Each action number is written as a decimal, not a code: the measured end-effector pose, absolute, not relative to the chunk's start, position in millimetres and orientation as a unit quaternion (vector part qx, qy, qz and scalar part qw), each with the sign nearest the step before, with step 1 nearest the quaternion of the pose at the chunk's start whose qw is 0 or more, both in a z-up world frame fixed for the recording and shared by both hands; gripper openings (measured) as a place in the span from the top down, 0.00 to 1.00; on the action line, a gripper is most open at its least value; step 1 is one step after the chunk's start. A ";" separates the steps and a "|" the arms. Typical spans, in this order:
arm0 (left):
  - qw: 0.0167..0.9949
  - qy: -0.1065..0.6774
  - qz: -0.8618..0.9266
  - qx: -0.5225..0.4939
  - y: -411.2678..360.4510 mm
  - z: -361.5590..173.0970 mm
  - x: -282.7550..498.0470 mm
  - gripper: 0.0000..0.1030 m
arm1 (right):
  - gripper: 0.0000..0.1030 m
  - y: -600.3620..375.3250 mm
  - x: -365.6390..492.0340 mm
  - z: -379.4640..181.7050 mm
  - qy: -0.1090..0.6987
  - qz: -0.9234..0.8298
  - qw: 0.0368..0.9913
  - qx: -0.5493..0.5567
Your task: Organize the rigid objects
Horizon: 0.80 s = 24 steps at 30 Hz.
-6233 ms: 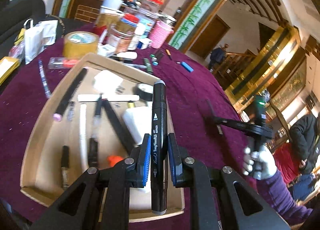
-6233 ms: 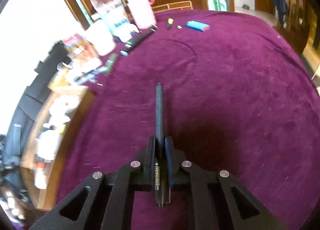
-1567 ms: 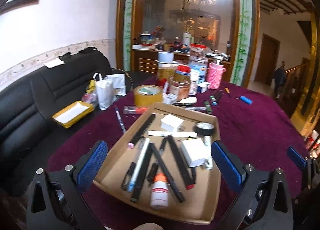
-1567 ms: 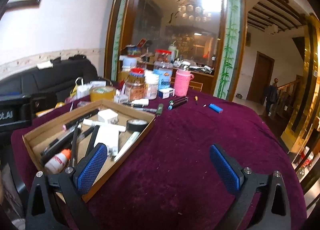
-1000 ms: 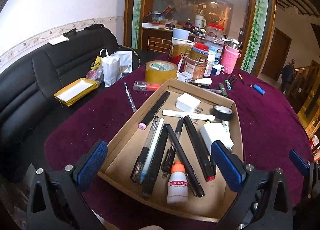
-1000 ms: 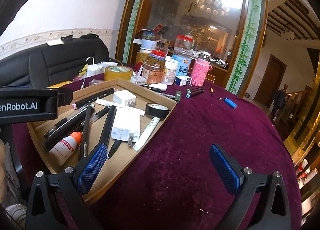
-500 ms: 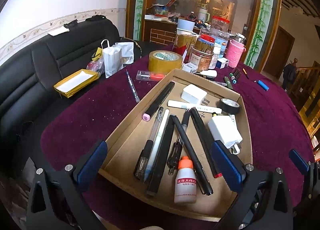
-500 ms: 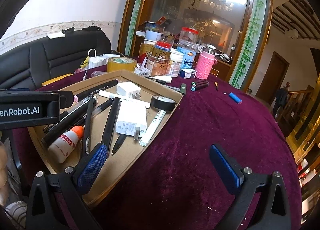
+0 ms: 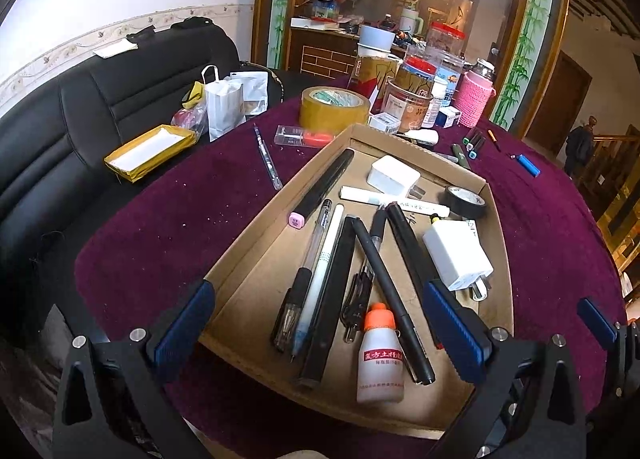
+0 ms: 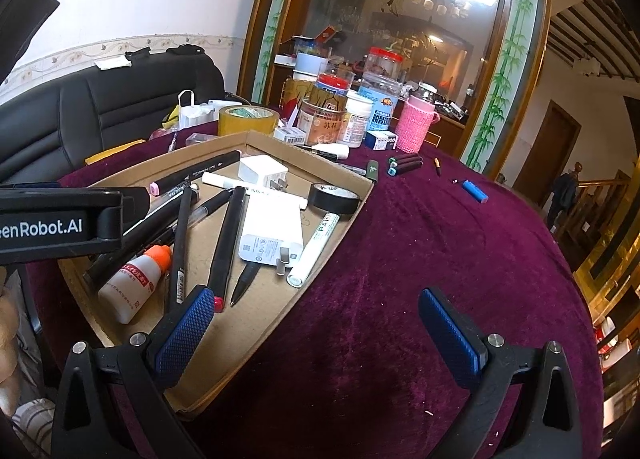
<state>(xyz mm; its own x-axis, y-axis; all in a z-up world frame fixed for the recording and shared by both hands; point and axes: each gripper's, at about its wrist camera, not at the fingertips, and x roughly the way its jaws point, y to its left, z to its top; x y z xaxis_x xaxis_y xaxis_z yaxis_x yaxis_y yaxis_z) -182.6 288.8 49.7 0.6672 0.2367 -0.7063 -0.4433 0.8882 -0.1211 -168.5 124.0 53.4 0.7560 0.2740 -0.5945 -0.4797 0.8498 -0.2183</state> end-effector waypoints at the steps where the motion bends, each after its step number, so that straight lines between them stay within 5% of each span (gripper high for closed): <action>1: 0.901 0.363 0.188 -0.143 288.7 49.4 -182.6 0.00 | 0.00 124.2 -168.3 53.0 0.284 0.205 0.919 -0.182; 24: 0.897 0.374 0.192 -0.139 285.9 43.1 -179.9 0.00 | 0.00 125.5 -165.6 53.6 0.291 0.203 0.917 -0.179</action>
